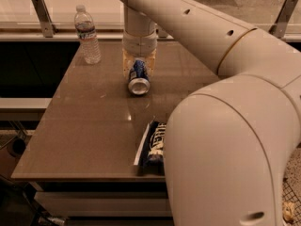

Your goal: Place pepsi can upright

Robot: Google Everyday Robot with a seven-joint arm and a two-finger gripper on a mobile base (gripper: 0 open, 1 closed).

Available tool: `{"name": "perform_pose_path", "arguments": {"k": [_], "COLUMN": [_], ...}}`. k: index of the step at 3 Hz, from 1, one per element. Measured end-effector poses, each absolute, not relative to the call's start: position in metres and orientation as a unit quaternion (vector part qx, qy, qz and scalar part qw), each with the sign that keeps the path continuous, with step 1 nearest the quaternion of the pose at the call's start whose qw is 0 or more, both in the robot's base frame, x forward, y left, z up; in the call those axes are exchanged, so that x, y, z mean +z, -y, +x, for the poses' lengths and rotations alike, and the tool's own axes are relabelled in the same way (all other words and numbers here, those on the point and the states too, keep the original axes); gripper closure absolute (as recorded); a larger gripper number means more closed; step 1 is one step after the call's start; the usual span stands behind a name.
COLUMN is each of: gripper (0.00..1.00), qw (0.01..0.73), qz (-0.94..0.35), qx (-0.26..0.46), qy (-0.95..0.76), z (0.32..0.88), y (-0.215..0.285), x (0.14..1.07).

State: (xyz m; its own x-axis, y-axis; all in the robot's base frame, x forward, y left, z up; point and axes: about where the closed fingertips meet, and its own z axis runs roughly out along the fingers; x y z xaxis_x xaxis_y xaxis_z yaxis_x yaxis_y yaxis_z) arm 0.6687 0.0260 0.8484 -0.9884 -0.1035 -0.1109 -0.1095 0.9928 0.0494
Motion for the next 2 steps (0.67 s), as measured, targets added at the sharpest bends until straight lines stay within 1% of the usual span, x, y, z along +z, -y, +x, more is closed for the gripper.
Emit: {"name": "perform_pose_path", "arguments": {"k": [1, 2], "gripper": [1.0, 1.0], "qw": [0.057, 0.057], "qz": [-0.054, -0.054], "qx": [0.03, 0.03], "qy": [-0.996, -0.996], "z": [0.671, 0.671], "y": [-0.0277, -0.0275], "x": [0.8466, 0.8468]}}
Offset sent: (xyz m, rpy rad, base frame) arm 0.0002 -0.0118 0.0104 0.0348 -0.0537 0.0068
